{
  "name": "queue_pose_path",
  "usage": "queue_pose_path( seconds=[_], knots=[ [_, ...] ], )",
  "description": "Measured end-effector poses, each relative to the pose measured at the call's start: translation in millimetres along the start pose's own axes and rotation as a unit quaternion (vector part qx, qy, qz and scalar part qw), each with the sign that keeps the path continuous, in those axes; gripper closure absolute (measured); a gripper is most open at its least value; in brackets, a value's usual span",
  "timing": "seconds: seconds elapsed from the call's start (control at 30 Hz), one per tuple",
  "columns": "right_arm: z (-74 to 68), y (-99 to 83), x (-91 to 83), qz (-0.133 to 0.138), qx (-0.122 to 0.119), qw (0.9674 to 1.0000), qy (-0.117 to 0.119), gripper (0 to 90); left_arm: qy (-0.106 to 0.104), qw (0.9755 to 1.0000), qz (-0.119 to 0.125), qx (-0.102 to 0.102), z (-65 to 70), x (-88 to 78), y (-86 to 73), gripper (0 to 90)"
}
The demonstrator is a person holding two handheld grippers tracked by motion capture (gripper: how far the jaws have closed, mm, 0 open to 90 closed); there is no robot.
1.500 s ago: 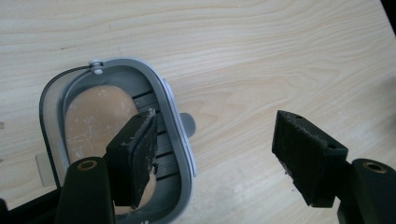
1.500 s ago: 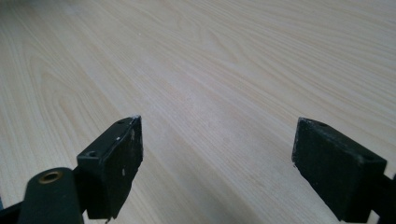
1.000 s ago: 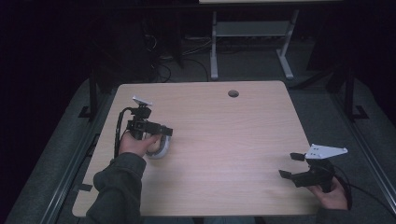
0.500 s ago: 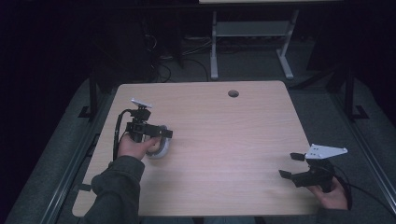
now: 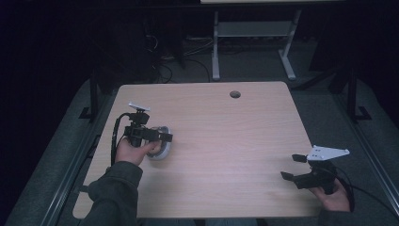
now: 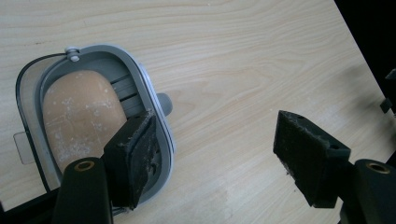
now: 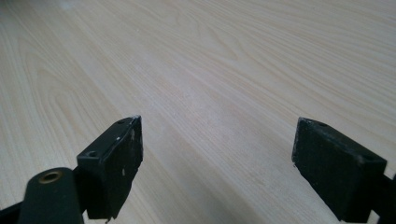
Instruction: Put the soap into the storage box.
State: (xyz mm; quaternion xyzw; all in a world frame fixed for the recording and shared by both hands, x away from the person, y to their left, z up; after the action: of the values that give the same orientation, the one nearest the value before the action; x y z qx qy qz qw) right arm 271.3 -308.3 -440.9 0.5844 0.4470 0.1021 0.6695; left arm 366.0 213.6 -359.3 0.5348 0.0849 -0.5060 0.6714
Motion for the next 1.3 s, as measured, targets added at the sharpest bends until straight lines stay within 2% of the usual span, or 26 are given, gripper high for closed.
queue_pose_path(
  seconds=[0.2,0.5,0.8,1.3],
  knots=[
    [0.1,-0.1,-0.1,0.0,0.001,1.0,-0.001,15.8,-0.006,1.0,0.005,-0.003,-0.6,-2.7,-4.7,29.3],
    [0.1,-0.3,0.2,-0.001,0.001,1.0,-0.001,15.8,-0.02,0.9998,0.006,0.006,1.1,-7.6,-11.8,29.0],
    [0.0,-0.5,0.3,-0.002,0.002,1.0,-0.002,15.8,-0.025,0.9996,0.007,0.014,1.9,-12.5,-17.8,28.9],
    [0.0,-0.9,0.8,-0.002,0.002,1.0,-0.003,15.8,-0.037,0.9991,0.011,0.017,1.4,-19.5,-27.3,28.7]
  ],
)
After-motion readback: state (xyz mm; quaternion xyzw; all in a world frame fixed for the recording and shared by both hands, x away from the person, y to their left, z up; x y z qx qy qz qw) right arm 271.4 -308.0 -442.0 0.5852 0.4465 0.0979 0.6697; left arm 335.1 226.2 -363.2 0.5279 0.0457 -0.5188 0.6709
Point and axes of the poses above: each handheld gripper's, and its own axes: x roughly forward along the jaws, y roughly out of its top, z roughly to its right, the point moved 1 cm from there along x, roughly forward along the jaws, and after that the axes turned 10 degrees about z, right-handed, at the moved point
